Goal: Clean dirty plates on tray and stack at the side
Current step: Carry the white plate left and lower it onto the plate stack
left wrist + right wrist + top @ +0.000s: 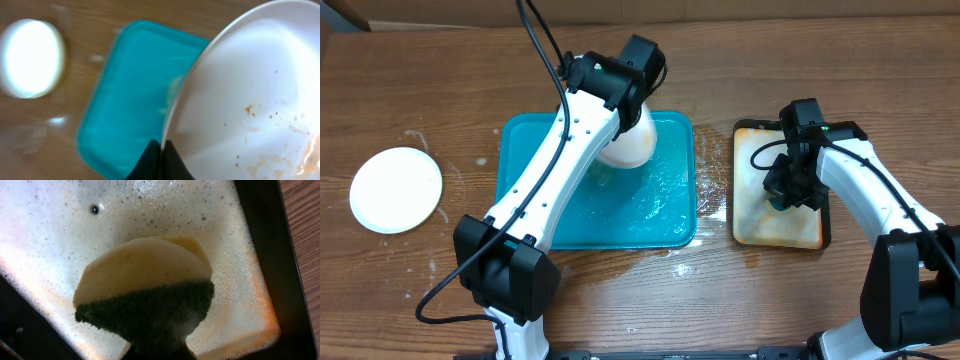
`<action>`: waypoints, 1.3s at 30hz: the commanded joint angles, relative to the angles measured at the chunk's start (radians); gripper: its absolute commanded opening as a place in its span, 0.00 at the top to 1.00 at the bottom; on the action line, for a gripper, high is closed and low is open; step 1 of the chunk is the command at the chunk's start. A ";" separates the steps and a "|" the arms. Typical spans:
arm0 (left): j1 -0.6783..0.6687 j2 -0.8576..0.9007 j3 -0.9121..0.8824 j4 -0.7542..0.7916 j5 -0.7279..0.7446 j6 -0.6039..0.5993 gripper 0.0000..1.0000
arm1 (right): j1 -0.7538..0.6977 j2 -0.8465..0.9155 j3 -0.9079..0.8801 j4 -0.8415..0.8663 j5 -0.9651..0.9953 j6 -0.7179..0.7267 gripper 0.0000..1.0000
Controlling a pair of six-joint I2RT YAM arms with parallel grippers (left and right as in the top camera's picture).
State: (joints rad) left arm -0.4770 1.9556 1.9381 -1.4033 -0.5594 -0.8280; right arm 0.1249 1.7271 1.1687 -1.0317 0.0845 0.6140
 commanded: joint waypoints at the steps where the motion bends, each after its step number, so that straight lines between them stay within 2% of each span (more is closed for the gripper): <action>1: 0.011 0.006 0.023 0.061 0.213 0.031 0.96 | -0.005 -0.005 0.002 -0.002 0.011 0.008 0.96; 6: 0.079 0.006 0.023 0.076 0.216 0.032 0.96 | -0.005 -0.005 0.002 -0.009 0.011 0.008 0.96; 10: 0.197 0.006 0.023 0.061 0.227 0.051 0.96 | -0.005 -0.005 0.002 -0.014 0.011 0.008 0.96; 17: 0.556 0.006 0.023 0.102 0.433 0.164 0.96 | -0.005 -0.005 0.002 -0.029 0.011 0.008 0.96; 24: 0.812 0.006 0.023 0.111 0.460 0.196 0.96 | -0.005 -0.005 0.002 -0.040 0.011 0.008 0.96; 29: 0.991 0.006 0.010 0.111 0.562 0.189 0.96 | -0.005 -0.005 0.002 -0.051 0.011 0.008 0.96; 34: 1.145 0.006 -0.100 0.143 0.592 0.198 0.96 | -0.005 -0.005 0.002 -0.051 0.011 0.008 0.96; 39: 1.220 0.006 -0.281 0.256 0.700 0.219 0.96 | -0.005 -0.005 0.002 -0.057 0.011 0.008 0.96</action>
State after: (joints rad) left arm 0.7296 1.9594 1.7500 -1.1992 0.0425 -0.6411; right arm 0.1249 1.7271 1.1687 -1.0893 0.0853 0.6140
